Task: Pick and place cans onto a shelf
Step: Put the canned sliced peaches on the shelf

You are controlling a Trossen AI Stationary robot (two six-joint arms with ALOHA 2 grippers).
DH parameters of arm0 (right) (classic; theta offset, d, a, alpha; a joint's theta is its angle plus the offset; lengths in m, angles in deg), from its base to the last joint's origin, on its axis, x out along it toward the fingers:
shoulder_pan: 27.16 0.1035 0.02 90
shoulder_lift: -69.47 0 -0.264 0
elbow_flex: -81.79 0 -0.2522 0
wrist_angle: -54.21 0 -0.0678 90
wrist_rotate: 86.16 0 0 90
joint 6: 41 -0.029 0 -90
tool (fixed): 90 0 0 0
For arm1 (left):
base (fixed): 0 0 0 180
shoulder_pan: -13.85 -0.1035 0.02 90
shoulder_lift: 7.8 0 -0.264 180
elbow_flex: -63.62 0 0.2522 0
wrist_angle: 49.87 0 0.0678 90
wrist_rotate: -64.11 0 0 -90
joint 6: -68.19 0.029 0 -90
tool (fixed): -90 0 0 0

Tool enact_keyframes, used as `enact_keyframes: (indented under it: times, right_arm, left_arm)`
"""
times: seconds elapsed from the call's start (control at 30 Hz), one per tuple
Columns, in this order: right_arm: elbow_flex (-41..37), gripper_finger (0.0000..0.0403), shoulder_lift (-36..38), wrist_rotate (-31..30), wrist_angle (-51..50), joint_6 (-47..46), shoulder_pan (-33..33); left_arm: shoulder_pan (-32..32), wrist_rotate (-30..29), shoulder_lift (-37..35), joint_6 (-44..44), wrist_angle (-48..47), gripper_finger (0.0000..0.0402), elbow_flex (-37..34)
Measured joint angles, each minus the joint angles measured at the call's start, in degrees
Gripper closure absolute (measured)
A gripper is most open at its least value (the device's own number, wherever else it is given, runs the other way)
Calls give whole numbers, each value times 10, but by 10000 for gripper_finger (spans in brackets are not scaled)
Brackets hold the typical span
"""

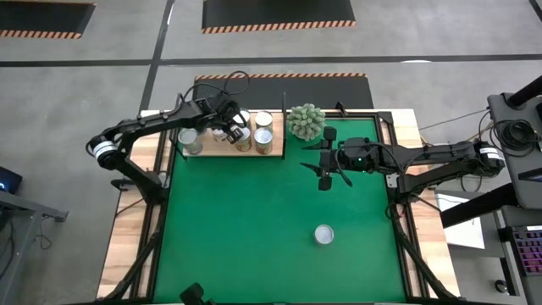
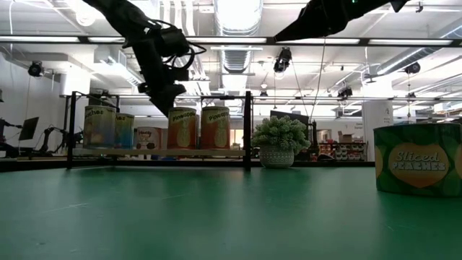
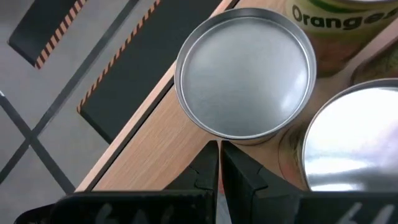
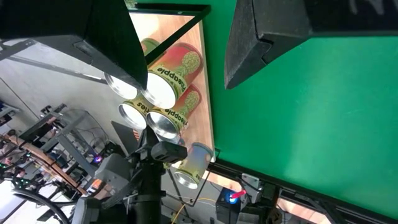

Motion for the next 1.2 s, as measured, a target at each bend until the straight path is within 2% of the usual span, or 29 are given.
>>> enact_keyframes:
  times: [0.17, 0.37, 0.5, 0.7, 0.87, 0.93, 1.07, 1.2]
  right_arm:
    - [0, 202, 0, 0, 0, 0, 0]
    - [0, 202, 0, 0, 0, 0, 0]
    - [0, 202, 0, 0, 0, -3, 0]
    - [0, 202, 0, 0, 0, -52, 0]
    - [0, 202, 0, 10, -11, -141, 10]
    - [0, 202, 0, 45, -43, -183, 21]
    - [0, 202, 0, 115, -156, -290, 57]
    - [0, 202, 0, 124, -307, -435, 112]
  left_arm:
    - [0, 0, -1, -14, -1, 401, 0]
    - [19, -1, -34, -72, -26, 401, -2]
    - [75, -1, -82, -88, -14, 401, -16]
    - [209, -3, -152, -115, 39, 401, -54]
    - [322, -13, -184, -119, 68, 401, -76]
    - [364, -24, -189, -126, 70, 401, -80]
    - [438, -35, -189, -142, 69, 401, -80]
    - [494, -36, -182, -161, 69, 401, -80]
